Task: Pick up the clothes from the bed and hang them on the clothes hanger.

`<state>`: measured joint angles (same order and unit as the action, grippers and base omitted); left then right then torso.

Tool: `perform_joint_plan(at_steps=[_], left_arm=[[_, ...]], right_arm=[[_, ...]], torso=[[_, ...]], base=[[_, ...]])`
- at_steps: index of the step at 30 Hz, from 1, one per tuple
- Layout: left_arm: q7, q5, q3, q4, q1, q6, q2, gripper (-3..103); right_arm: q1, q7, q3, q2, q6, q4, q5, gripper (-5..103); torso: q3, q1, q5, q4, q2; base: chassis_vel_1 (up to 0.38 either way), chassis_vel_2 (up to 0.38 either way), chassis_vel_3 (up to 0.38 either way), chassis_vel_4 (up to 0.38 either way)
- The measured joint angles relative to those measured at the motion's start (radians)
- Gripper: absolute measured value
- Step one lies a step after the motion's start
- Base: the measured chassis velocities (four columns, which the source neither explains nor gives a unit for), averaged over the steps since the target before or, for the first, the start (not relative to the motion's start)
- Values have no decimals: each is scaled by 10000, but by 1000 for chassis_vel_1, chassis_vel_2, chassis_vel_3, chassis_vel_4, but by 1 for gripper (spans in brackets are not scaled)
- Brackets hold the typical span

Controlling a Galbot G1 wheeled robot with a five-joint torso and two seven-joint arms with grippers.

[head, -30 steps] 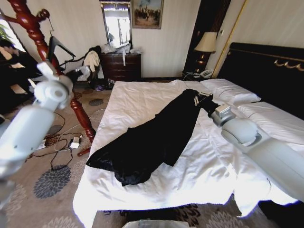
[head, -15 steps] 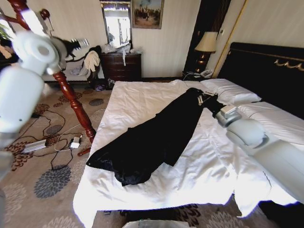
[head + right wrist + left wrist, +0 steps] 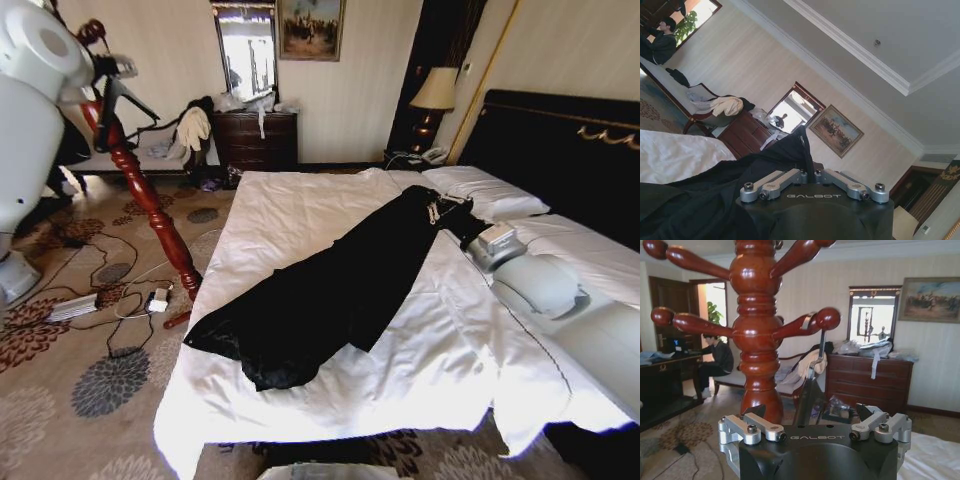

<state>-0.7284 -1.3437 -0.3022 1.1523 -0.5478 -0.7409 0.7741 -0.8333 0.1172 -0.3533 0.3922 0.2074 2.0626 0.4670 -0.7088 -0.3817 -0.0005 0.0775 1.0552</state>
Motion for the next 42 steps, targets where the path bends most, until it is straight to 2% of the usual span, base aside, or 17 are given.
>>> perform_joint_plan(at_steps=[7,9,12,15,19,21,22,24,25,28,29,30,31,33,34,37,42], left_arm=[[-186,32,-96,-701,-129,36,385,100],[-211,-37,-183,-1035,-213,36,515,100],[-226,-90,-277,-1470,-307,35,719,100],[-225,-47,-349,-1979,-412,34,1006,101],[-222,-23,-450,-2226,-460,35,1041,94],[-128,105,-498,-2386,-461,35,1043,84],[-128,105,-498,-2386,-461,35,1043,84],[-71,147,-492,-2479,-421,35,1048,74],[-71,147,-492,-2479,-421,35,1048,74],[-18,146,-472,-2423,-357,38,1028,57],[-18,146,-472,-2423,-357,38,1028,57],[-18,139,-457,-2373,-340,38,1010,52],[-19,139,-439,-2337,-322,40,990,52],[-21,128,-419,-2287,-283,41,958,41],[-21,128,-419,-2287,-283,41,958,41],[3,130,-413,-2298,-255,43,957,24],[52,166,-411,-2267,-245,59,969,15]], right_arm=[[-77,-15,8,7,-34,-40,-32,0],[-76,-33,8,4,-70,-68,-41,0],[-35,-39,28,23,-85,-106,-45,0],[-15,-43,94,82,-118,-167,-101,0],[-39,-70,121,112,-188,-194,-118,0],[-43,-117,128,106,-279,-199,-105,0],[-43,-117,128,106,-279,-199,-105,0],[-42,-120,183,43,-320,-193,-51,0],[-42,-120,183,43,-320,-193,-51,0],[14,-142,217,-35,-479,-272,-49,0],[14,-142,217,-35,-479,-272,-49,0],[11,-143,257,-43,-558,-315,-82,0],[-5,-142,284,-43,-598,-323,-96,0],[-12,-131,307,-31,-611,-316,-99,0],[-12,-131,307,-31,-611,-316,-99,0],[28,-107,331,-18,-611,-263,-54,0],[19,-106,330,-32,-659,-230,18,0]], torso=[[0,-1,9,10,-1],[0,-1,4,0,0],[0,-1,1,-3,0],[-1,-2,8,12,-1],[-1,-2,10,6,0],[-1,-1,-1,-1,0],[-1,-1,-1,-1,0],[-1,-1,3,-2,0],[-1,-1,3,-2,0],[-1,-2,5,8,-1],[-1,-2,5,8,-1],[-1,-1,5,6,-1],[-1,-2,6,4,-1],[-1,-2,4,3,-1],[-1,-2,4,3,-1],[0,-2,5,4,0],[0,-2,5,6,0]], base=[[0,0,0,0],[0,0,0,0],[0,0,0,0],[0,0,0,0],[0,0,0,0],[0,0,0,0],[0,0,0,0],[0,0,0,0],[0,0,0,0],[0,0,0,0],[0,0,0,0],[0,0,0,0],[0,0,0,0],[0,0,0,0],[0,0,0,0],[0,0,0,0],[0,0,0,0]])
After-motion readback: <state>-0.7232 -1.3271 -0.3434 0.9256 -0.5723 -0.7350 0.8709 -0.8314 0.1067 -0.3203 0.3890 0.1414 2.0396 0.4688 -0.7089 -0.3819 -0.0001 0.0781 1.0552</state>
